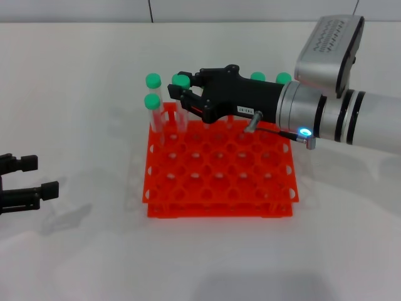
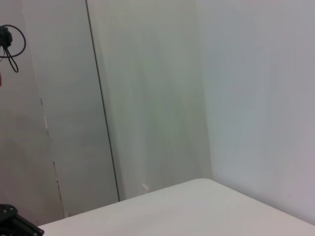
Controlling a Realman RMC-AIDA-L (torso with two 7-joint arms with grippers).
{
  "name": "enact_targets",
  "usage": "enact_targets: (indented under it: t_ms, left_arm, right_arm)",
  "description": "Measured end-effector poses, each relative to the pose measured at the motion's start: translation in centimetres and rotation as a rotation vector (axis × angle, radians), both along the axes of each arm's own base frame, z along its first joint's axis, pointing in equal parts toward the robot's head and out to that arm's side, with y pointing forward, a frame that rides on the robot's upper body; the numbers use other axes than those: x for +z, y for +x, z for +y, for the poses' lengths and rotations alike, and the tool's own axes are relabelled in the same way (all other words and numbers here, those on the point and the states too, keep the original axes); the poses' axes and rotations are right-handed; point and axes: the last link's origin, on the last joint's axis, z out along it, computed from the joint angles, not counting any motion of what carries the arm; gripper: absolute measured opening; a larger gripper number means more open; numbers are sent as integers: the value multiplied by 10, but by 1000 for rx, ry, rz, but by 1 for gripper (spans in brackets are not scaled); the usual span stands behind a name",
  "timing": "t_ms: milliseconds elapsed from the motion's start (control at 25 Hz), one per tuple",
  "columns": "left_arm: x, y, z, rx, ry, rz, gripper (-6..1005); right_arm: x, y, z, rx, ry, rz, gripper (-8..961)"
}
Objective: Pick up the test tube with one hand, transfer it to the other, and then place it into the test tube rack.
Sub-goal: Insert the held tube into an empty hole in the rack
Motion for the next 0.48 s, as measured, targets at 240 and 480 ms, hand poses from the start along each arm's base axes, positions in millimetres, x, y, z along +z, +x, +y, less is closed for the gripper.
enact_targets:
  t_ms: [240, 480]
  left_arm:
    - [0, 0, 0, 0, 0, 0, 887]
    - [0, 1, 1, -4, 0, 0, 887]
  right_arm:
    - [0, 0, 0, 3, -1, -4, 266]
    - [-1, 1, 0, -2, -1, -7, 266]
